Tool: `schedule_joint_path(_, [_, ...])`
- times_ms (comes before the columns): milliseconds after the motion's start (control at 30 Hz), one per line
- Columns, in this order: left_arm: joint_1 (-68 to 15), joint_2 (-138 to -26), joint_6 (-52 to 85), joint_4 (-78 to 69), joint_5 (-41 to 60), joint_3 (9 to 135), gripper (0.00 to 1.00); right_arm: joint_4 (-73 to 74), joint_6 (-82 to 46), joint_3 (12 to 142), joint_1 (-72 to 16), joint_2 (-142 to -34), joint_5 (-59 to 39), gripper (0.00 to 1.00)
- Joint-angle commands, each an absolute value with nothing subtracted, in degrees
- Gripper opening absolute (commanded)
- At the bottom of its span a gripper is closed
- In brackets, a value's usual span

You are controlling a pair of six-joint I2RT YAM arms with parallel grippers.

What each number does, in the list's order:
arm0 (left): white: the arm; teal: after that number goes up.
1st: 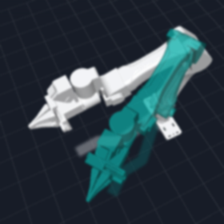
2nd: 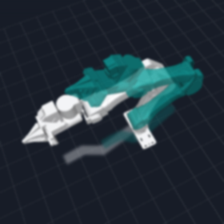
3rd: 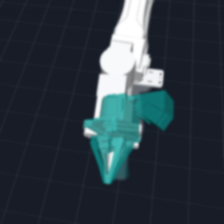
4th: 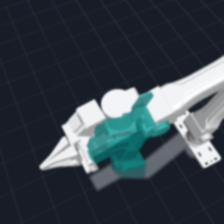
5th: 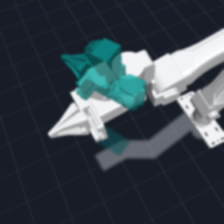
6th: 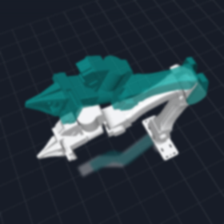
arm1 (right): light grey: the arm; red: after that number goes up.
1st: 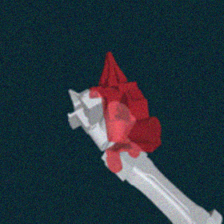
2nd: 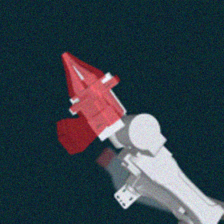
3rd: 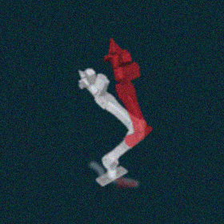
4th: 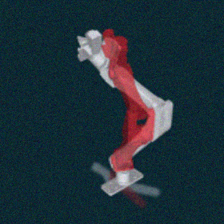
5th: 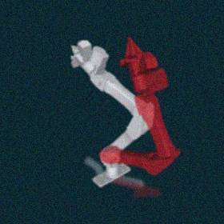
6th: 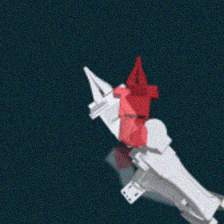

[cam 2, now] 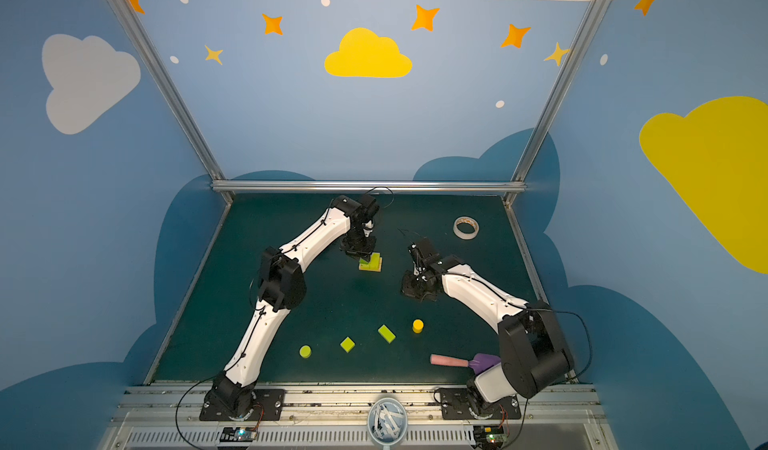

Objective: Build the wood block tower
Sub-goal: 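Lift the cube with the left gripper and carry it over the stack, then lower the held cube onto the top of the lime-green stack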

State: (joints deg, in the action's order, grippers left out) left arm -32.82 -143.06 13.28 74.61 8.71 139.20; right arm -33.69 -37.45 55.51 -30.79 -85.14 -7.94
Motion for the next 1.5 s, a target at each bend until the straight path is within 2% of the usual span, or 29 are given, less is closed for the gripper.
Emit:
schedule_joint_path(0, [-33.11, -144.59, 13.24, 75.67, 8.46, 140.96, 0.26, -34.62, -37.62, 54.49, -30.59, -84.58, -8.04, 0.0])
schedule_joint_path(467, [-33.22, -147.54, 13.45, 75.85, 6.88, 145.13, 0.27, -34.15, -37.79, 54.23, -30.45, -85.12, -8.47, 0.0])
schedule_joint_path(1467, [-33.26, -148.54, 14.51, 76.28, 6.07, 145.28, 0.3, -33.57, -38.22, 53.79, -30.49, -84.79, -9.25, 0.0])
